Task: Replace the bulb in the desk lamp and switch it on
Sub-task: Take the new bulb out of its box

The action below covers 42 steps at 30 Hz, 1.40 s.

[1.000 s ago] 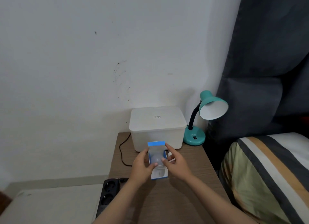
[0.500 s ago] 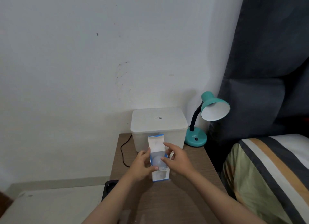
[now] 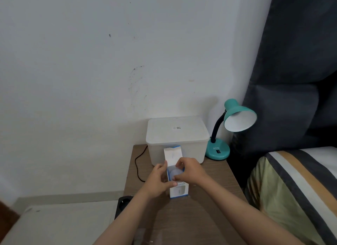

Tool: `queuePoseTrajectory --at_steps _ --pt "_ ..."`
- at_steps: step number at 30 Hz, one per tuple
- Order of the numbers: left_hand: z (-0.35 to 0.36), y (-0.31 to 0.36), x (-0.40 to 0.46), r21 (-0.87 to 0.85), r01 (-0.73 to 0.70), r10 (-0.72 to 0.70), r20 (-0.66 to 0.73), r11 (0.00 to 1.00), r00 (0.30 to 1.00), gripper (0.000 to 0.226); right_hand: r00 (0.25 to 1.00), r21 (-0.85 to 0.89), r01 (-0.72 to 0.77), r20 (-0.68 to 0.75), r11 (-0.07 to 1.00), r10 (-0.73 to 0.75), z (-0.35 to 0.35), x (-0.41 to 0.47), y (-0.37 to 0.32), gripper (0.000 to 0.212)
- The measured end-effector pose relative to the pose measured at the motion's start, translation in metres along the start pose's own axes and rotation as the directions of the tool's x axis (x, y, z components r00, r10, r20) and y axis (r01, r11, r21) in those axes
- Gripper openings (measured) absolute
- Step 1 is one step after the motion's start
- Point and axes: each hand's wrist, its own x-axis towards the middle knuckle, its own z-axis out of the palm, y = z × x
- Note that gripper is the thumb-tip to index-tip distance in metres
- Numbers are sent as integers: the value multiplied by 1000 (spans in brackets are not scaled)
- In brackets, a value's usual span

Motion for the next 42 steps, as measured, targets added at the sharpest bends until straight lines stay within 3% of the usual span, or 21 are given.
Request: queuePoseTrajectory --at_steps 4,10,12,15,16,17,19,22,25,35,42 --pt "1 2 -2 -8 -17 17 -12 1000 1000 88 992 114 5 -128 993 9 -4 -4 -1 43" --pt "3 3 -6 -16 -19 18 -60 1000 998 88 945 443 47 -310 895 104 -20 -8 1 31" --pt "4 4 -7 -14 -25 24 -87 1000 996 85 935 574 83 -328 815 136 -27 -9 -1 19" --pt "7 5 -10 -44 -21 15 -123 999 992 79 937 800 76 -261 595 232 -38 -7 -2 19" --pt "9 5 -11 -59 -25 17 -136 998 991 78 932 806 53 -251 589 260 -40 -6 -1 13" --pt "9 4 -12 -75 -21 10 -144 997 989 77 930 804 30 -240 594 278 -42 -5 0 2" --pt "11 6 -13 -108 -13 -4 -155 994 988 75 922 729 -16 -255 684 293 -39 -4 2 18" --pt "14 9 -13 -117 -20 0 -169 993 986 64 925 514 -77 -284 854 254 -35 -3 5 21" --pt "15 14 -15 -106 -42 22 -185 993 982 54 943 366 -76 -275 927 186 -34 -3 4 30" --pt "22 13 -20 -138 -66 17 -326 988 945 72 977 160 12 -213 987 22 -28 -16 5 11" --pt "25 11 -20 -35 -117 95 -380 993 920 43 979 114 -34 -194 993 56 -16 -32 13 10"
